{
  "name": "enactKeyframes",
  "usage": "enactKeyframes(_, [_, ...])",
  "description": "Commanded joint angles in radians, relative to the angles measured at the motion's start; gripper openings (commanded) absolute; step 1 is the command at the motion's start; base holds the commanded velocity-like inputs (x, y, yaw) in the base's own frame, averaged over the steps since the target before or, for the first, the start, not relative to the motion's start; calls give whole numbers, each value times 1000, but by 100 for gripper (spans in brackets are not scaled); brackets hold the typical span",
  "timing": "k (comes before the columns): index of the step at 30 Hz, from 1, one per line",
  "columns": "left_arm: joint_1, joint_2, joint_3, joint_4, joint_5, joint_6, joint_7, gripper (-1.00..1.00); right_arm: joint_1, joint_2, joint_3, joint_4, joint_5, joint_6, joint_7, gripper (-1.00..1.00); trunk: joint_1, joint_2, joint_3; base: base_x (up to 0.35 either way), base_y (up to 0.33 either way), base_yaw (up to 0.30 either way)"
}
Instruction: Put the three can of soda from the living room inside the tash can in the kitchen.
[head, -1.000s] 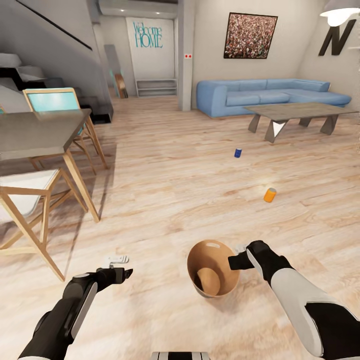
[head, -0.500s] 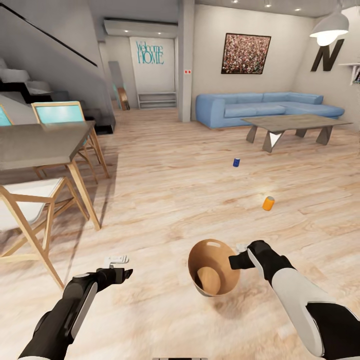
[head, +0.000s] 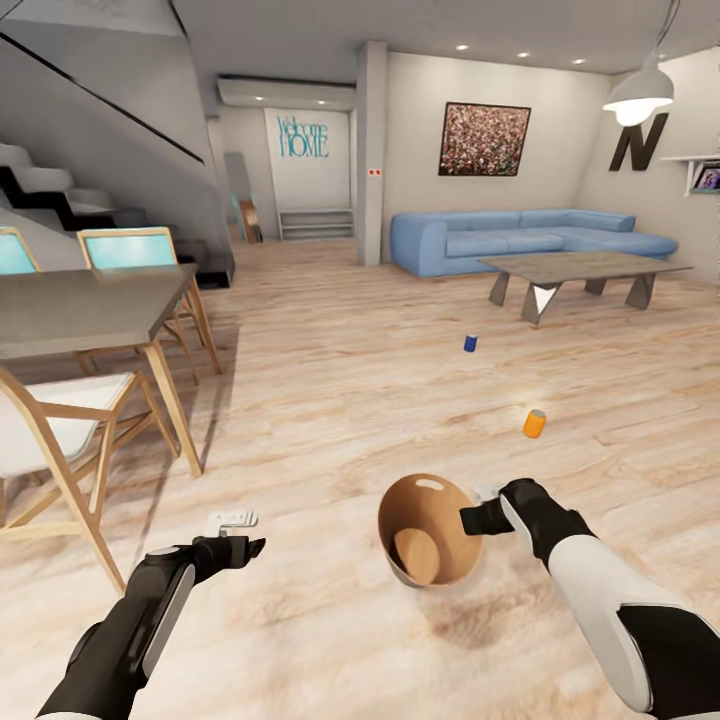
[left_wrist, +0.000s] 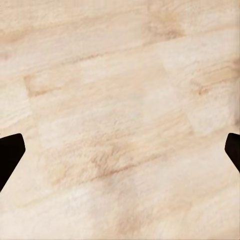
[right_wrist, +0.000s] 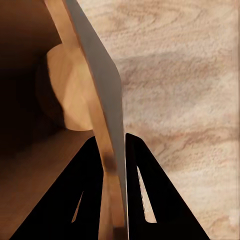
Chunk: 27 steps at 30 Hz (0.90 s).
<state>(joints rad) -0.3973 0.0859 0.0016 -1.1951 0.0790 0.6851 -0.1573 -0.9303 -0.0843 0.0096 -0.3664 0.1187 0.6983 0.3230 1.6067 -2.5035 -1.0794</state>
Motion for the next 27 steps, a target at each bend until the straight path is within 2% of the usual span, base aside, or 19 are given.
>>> enactKeyframes(1, [0, 0, 0, 0, -1, 0, 0, 100, 0, -2, -5, -1, -18, 3, 14, -100, 0, 0, 4, 0, 0, 0])
enactKeyframes(15, [0, 1, 4, 24, -8, 4, 2, 100, 0, -4, -5, -2, -19, 3, 25, -100, -7, 4, 58, 0, 0, 0])
enactKeyframes(17, [1, 4, 6, 54, -6, 3, 1, 100, 0, -4, -4, -2, -19, 3, 25, -100, -15, 18, 64, 0, 0, 0])
enactKeyframes(19, [1, 7, 7, 135, -4, -12, 1, 100, 0, -4, -4, -3, -19, 3, 26, -100, -22, 32, 71, 0, 0, 0])
enactKeyframes(23, [1, 9, 7, 234, -9, -69, 3, 100, 0, -4, -3, -17, -19, 3, 26, -100, -38, 60, 83, 0, 0, 0])
enactKeyframes(27, [1, 10, 6, 279, -11, -115, 1, 100, 1, -4, -2, -23, -19, 3, 26, -100, -53, 88, 96, 0, 0, 0])
